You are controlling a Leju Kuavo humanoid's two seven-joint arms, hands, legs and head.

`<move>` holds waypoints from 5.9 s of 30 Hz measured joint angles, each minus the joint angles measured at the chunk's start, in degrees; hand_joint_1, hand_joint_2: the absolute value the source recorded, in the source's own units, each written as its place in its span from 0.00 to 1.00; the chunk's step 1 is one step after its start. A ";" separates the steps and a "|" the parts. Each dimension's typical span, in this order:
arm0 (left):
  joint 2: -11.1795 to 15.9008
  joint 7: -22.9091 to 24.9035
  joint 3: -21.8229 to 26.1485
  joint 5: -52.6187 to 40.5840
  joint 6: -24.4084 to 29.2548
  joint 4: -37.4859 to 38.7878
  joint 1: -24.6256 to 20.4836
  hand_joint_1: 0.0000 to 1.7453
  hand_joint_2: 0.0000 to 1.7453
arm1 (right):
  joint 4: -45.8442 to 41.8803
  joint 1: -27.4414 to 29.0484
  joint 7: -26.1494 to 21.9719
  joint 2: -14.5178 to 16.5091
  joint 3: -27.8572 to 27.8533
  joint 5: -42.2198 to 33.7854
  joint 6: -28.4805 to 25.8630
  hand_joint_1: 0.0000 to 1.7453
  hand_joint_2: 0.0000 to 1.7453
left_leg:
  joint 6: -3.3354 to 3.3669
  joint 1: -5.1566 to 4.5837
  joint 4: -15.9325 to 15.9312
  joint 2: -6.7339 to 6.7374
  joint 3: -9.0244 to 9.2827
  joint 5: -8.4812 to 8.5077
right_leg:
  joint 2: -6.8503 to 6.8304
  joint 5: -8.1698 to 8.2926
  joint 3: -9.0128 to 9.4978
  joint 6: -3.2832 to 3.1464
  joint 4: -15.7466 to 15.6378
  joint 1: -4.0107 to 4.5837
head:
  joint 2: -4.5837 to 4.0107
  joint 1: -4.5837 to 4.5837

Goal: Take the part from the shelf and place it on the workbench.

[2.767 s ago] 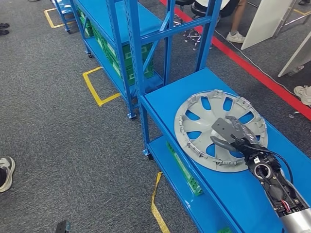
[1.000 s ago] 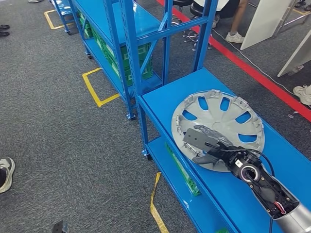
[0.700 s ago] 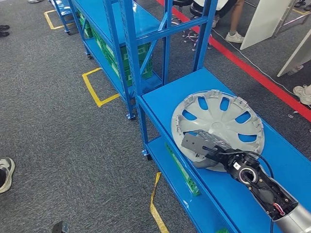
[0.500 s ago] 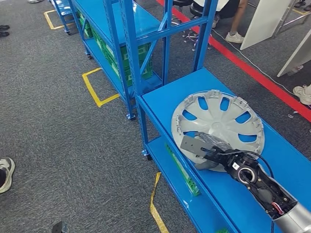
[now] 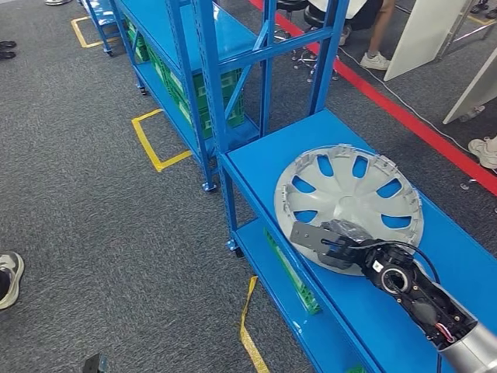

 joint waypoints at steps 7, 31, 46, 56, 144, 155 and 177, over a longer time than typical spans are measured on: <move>0.13 -0.16 0.00 -0.02 -0.12 0.00 0.01 0.00 0.00 | -0.13 0.19 0.10 -0.38 -0.01 0.02 -0.02 1.00 1.00 | -0.01 0.00 0.00 0.00 0.10 -0.01 | -0.02 -0.03 0.08 -0.03 0.00 -0.02 | 0.00 -0.01; 0.32 -2.89 0.21 1.10 0.14 0.00 0.02 0.00 1.00 | -0.98 0.92 -1.00 -1.70 -0.33 -2.22 -2.01 1.00 1.00 | 0.00 0.00 0.00 0.00 0.26 -0.01 | -0.01 -0.02 0.27 -0.02 -0.01 -0.05 | 0.00 -0.07; 0.45 -2.67 0.51 1.66 0.28 0.00 0.02 0.00 1.00 | -0.98 1.06 -4.58 -1.70 -0.40 -5.66 -5.45 1.00 1.00 | 0.00 -0.01 0.00 -0.01 0.26 -0.01 | -0.01 -0.02 0.30 -0.02 -0.01 -0.05 | 0.00 -0.09; 0.45 -3.06 0.68 3.42 1.25 0.00 0.05 0.00 1.00 | -4.94 4.47 -40.35 0.27 -6.17 -35.07 -20.41 1.00 1.00 | -0.03 -0.01 0.00 -0.01 0.26 -0.03 | -0.01 -0.04 0.33 -0.04 0.00 -0.03 | -0.01 -0.01; 0.19 -4.12 -3.86 5.56 3.15 -0.22 -0.36 0.00 1.00 | -5.02 7.01 -63.83 24.10 12.27 -61.04 17.16 1.00 1.00 | -0.18 1.23 -0.87 -4.64 1.74 -0.64 | 3.90 -0.71 -3.70 1.16 6.38 -1.52 | -0.01 1.11; -0.11 -4.69 -3.89 6.80 3.17 -0.22 -0.49 0.00 1.00 | -2.26 5.92 -64.21 25.72 13.37 -60.61 18.50 1.00 1.00 | -2.87 1.57 17.07 -1.14 -8.57 -7.50 | 0.84 0.93 -1.27 -2.06 1.31 -0.20 | 0.00 -1.51; -0.56 -4.45 -3.87 8.31 3.82 -0.22 -0.46 0.00 1.00 | 0.67 4.84 -63.75 26.84 14.73 -60.65 19.82 1.00 1.00 | -0.12 0.53 0.37 -6.19 0.20 -0.53 | 6.50 1.26 -2.32 -1.15 2.46 0.16 | 0.00 0.77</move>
